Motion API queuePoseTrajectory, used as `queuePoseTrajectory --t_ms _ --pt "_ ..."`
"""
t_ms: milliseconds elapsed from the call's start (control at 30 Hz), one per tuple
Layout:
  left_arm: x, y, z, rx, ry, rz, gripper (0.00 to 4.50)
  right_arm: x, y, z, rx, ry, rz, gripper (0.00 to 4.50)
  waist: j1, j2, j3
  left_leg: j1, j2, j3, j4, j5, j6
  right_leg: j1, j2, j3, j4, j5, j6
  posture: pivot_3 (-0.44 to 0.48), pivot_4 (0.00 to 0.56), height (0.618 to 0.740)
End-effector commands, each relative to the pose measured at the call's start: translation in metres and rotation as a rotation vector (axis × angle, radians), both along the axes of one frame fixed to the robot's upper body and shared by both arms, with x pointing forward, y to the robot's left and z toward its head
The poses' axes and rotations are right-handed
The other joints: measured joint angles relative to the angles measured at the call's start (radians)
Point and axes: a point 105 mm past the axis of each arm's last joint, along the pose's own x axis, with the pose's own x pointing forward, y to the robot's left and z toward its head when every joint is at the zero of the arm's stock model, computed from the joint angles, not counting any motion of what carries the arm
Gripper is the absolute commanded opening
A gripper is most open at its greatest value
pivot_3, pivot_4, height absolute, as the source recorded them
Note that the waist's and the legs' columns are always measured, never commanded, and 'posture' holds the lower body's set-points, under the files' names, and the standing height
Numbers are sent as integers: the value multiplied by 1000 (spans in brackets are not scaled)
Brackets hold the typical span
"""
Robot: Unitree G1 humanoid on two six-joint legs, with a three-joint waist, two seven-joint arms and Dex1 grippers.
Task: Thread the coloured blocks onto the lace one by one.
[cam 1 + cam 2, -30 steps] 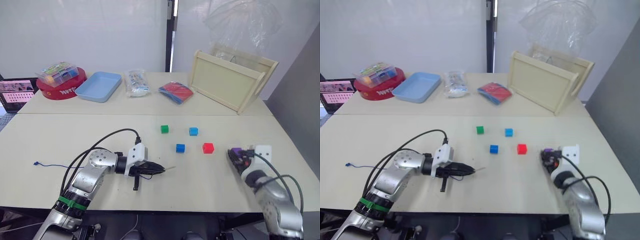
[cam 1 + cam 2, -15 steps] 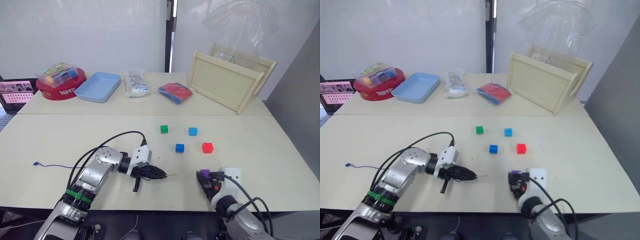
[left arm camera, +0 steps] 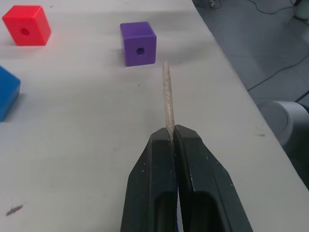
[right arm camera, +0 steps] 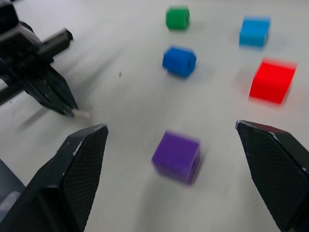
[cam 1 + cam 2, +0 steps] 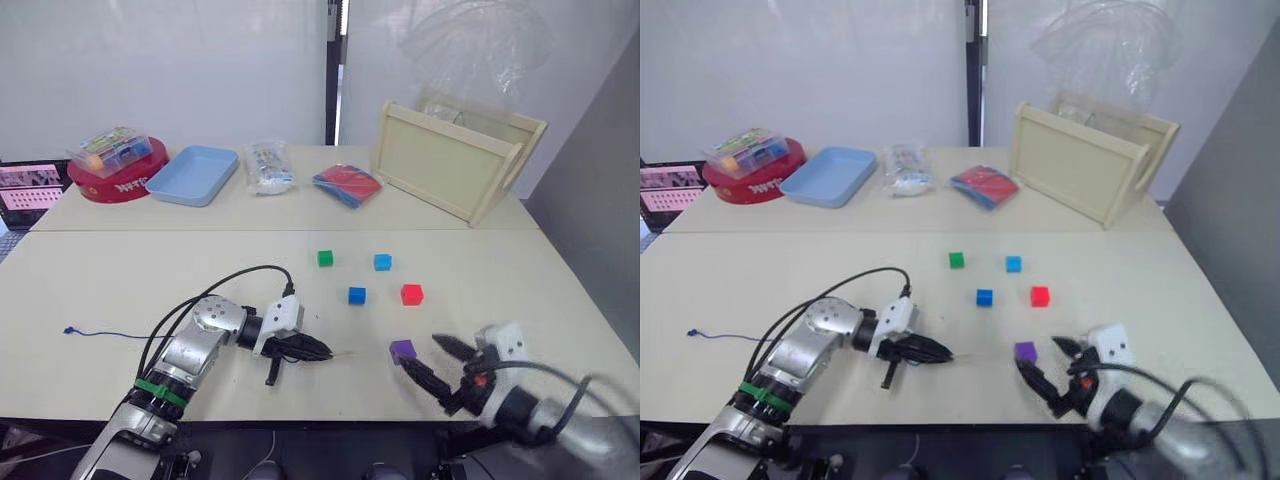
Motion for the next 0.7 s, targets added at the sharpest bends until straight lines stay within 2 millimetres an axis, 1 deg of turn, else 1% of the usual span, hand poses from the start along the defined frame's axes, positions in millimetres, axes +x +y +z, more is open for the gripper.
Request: queuePoseTrajectory --t_ms 33,133,233,300,367,467,567,633,667,700 --pt "-4 -1 8 -13 -41 0 0 -2 1 -1 -215 -12 205 4456 3 0 0 -1 0 0 -1 0 0 0 -1 -1 -1 0 0 0 150 740" --pt "-8 -2 6 -9 -44 2 0 11 -3 -4 -377 -34 342 4456 4 -1 0 -2 0 0 0 0 1 0 0 -1 -3 0 0 0 150 740" --pt "-10 -3 6 -10 -49 7 0 25 -5 -8 -466 -55 425 4456 3 -1 0 -2 0 0 0 -1 1 0 -1 -1 -3 0 0 0 150 740" --pt "-10 -4 7 -9 -56 13 0 31 -4 -15 -539 -55 503 4456 3 -1 0 -2 0 0 0 -1 1 0 -1 -1 -3 0 0 0 150 740" --pt "-11 -5 7 -8 -58 16 0 33 -3 -21 -587 -48 560 4456 3 -1 1 -3 0 0 0 0 1 0 -1 -1 -3 0 0 0 150 740" --pt "-14 -7 5 2 -64 6 0 37 3 -28 -597 -28 617 4456 4 -1 1 -2 -1 0 0 0 1 0 -1 -1 -3 0 0 0 150 740" --pt "-14 -10 4 13 -71 -9 0 45 2 -40 -651 -23 630 4456 4 -1 1 -2 -1 0 0 0 1 0 -1 -1 -3 0 0 0 150 740" --pt "-13 -11 5 12 -74 -6 0 49 3 -43 -644 -26 631 3889 4 -1 1 -3 0 0 0 0 1 0 -1 -1 -3 0 0 0 150 740" --pt "-12 -11 6 12 -76 -4 0 50 4 -43 -633 -25 629 3719 4 -1 1 -2 -1 0 0 0 1 0 -1 -1 -3 0 0 0 150 740" --pt "-11 -11 6 13 -79 0 0 50 5 -44 -624 -16 635 3455 3 -1 1 -3 -1 0 0 0 1 0 -2 -1 -3 0 0 0 150 740"
